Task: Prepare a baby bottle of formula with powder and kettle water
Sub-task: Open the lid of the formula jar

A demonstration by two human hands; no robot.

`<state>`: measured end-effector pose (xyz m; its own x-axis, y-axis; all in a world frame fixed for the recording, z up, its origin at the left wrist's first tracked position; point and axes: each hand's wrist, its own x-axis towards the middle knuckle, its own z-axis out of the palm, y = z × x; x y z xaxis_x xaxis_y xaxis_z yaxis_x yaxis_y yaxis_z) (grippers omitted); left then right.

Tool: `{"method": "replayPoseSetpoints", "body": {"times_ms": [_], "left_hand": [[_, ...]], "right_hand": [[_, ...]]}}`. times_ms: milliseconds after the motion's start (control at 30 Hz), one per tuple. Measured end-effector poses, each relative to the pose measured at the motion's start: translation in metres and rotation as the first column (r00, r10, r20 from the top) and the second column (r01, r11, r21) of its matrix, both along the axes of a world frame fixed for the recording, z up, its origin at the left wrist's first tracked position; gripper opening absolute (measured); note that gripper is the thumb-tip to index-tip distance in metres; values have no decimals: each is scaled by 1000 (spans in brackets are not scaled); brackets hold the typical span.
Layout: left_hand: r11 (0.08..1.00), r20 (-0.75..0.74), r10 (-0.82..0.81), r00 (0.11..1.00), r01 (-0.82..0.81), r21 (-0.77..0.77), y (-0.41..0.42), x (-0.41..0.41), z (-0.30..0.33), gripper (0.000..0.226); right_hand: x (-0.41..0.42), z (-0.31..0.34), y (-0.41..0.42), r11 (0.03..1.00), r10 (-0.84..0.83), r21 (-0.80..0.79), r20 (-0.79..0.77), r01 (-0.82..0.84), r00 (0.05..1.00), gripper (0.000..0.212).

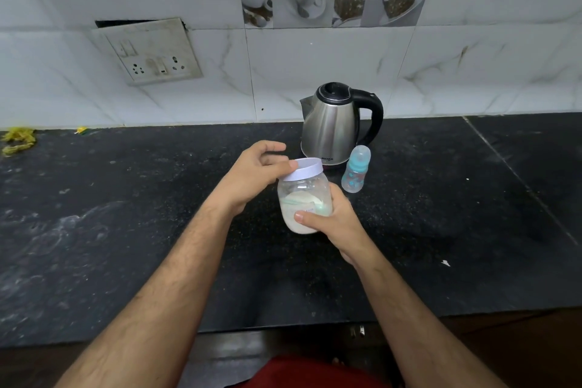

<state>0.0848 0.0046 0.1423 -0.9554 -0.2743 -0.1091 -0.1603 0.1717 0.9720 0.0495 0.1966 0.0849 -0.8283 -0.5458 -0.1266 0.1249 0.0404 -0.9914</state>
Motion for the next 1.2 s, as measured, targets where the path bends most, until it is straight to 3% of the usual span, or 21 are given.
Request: {"method": "replayPoseSetpoints", "body": {"times_ms": [267, 567, 700, 867, 1100, 1200], "left_hand": [[996, -34, -94, 995, 94, -6, 19, -1, 4, 87], [1000, -38, -22, 999, 22, 16, 10, 12, -7, 57], [998, -53, 59, 997, -60, -24, 8, 12, -7, 68], [992, -70, -31, 997, 22, -125, 20, 6, 2, 95], [992, -56, -45, 997, 38, -118, 28, 5, 4, 89], [991, -49, -36, 998, 29, -130, 26, 6, 0, 74]], "right_hand": [[7, -1, -5, 1000, -2, 16, -36, 3, 999, 70], [-1, -5, 2, 995, -64, 75, -91, 71, 994, 80], [0, -6, 0, 995, -40, 87, -91, 48, 995, 79], [7, -5, -6, 996, -5, 89, -98, 14, 995, 77], [4, -4, -1, 990, -60, 121, -109, 73, 992, 82], [1, -5, 6, 985, -78, 146, -117, 94, 990, 83]]}}
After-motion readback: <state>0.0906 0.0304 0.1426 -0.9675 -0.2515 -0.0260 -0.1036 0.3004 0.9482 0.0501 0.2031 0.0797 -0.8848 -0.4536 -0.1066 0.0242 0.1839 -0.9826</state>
